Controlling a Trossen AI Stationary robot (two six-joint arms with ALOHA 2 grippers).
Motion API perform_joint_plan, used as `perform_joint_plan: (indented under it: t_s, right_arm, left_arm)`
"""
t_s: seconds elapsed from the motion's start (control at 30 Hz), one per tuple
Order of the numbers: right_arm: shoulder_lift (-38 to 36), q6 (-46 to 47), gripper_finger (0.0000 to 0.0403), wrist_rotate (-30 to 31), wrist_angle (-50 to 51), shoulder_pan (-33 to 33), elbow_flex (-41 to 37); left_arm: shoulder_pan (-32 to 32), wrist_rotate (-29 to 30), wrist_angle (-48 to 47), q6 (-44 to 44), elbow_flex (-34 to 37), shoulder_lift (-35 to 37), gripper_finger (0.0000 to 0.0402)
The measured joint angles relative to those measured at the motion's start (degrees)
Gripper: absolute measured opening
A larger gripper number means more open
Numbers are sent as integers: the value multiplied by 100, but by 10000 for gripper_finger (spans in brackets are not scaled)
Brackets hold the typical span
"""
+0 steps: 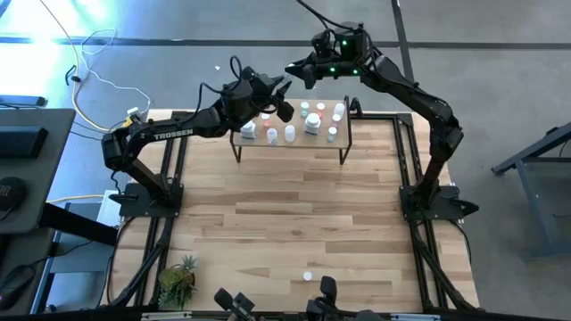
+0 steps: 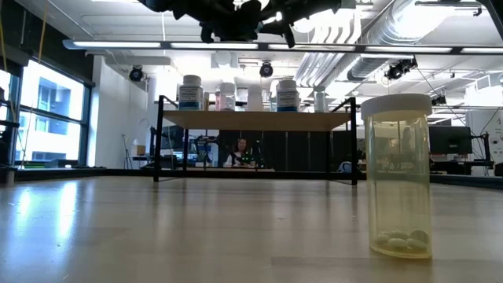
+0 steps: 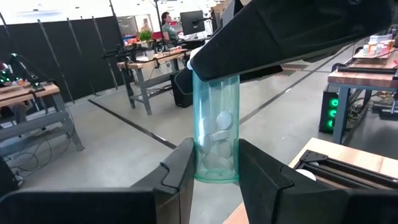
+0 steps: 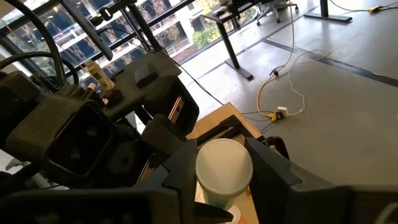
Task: Pick and place medicine bottles onto shelf by color
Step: Put the blue pill bottle on the shelf
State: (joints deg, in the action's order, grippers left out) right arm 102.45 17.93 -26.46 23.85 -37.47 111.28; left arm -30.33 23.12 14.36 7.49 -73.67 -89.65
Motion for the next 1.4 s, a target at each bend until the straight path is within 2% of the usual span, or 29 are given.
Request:
perform_joint_plan:
  t_s: [0.17,0.3,0.57,0.83,1.03,1.4]
  right_arm:
    - [-2,1,106,36,36,2,0]
    - [-2,-29,102,53,48,2,0]
    - [-4,-203,100,445,183,2,0]
    - [-4,-440,99,776,203,2,0]
    - [-4,-758,99,1303,189,2,-2]
    - [253,-1382,99,1338,122,231,0]
  left_arm:
    - [0,-12,-18,-42,0,0,92]
    - [0,-10,-40,-42,0,0,108]
    - [-4,47,-312,-45,-4,0,172]
    - [-4,333,-721,-449,-4,1,230]
    - [-21,344,-1077,-508,-4,285,235]
    - [-122,611,-2442,-558,-4,1363,232]
